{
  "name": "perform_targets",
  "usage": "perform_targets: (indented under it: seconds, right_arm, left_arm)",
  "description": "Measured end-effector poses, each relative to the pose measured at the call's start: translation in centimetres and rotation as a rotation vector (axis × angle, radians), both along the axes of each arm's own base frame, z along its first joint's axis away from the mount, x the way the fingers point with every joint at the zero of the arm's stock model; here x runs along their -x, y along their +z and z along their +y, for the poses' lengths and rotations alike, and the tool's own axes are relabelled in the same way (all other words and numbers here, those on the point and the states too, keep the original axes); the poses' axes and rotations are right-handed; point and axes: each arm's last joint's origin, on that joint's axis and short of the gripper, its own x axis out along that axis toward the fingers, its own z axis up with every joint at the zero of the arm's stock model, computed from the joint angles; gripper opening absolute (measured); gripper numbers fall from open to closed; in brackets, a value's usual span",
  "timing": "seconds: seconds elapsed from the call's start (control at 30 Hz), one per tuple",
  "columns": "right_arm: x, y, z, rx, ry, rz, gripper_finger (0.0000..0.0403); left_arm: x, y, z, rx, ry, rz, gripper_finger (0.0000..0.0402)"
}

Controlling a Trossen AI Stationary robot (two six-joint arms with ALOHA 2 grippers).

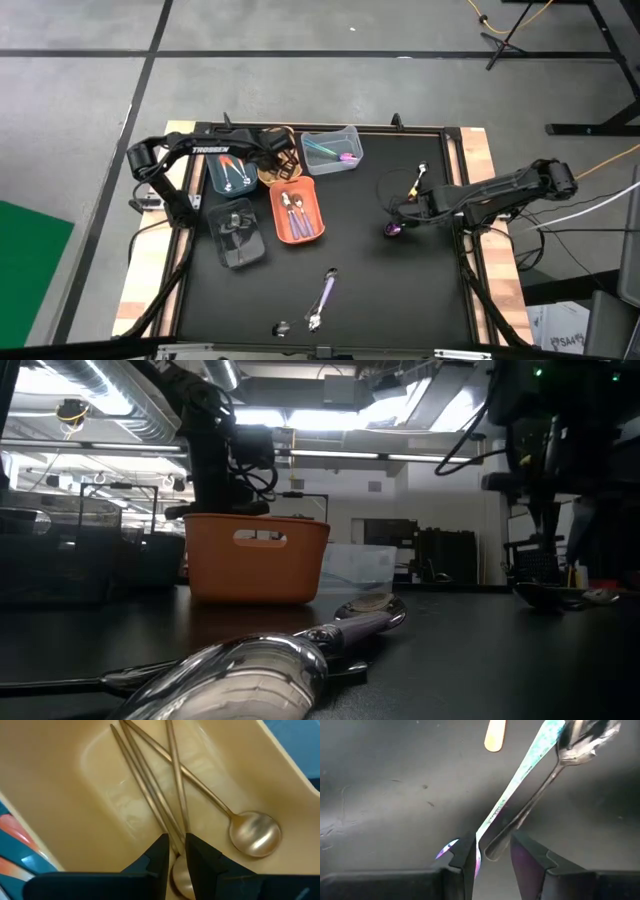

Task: Sort silverware by color (type)
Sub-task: Put the blue spoon into the transparent bin

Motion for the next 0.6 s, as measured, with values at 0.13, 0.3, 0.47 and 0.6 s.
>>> perform_targets:
  seconds: [0.13, 0.3, 0.47, 0.6]
  right_arm:
    - [-0.6, -0.7, 0.1, 0.011, -0.006, 0.012, 0.0108]
    - [-1.1, -1.6, 0.1, 0.016, -0.024, 0.046, 0.0108]
    - [-1.5, -2.4, 0.2, 0.021, -0.026, 0.078, 0.0108]
    - [-1.9, -2.9, 0.2, 0.023, -0.025, 0.082, 0.0108]
  left_arm:
    - [-0.4, 0.0, -0.5, -0.003, -0.021, -0.005, 0.0057]
    - [-0.7, 0.0, -0.9, -0.013, -0.037, -0.009, 0.0057]
    - [-0.8, 0.1, -0.9, -0.048, -0.030, -0.003, 0.0057]
    - [-0.8, 0.1, -0.9, -0.084, -0.023, 0.014, 0.0057]
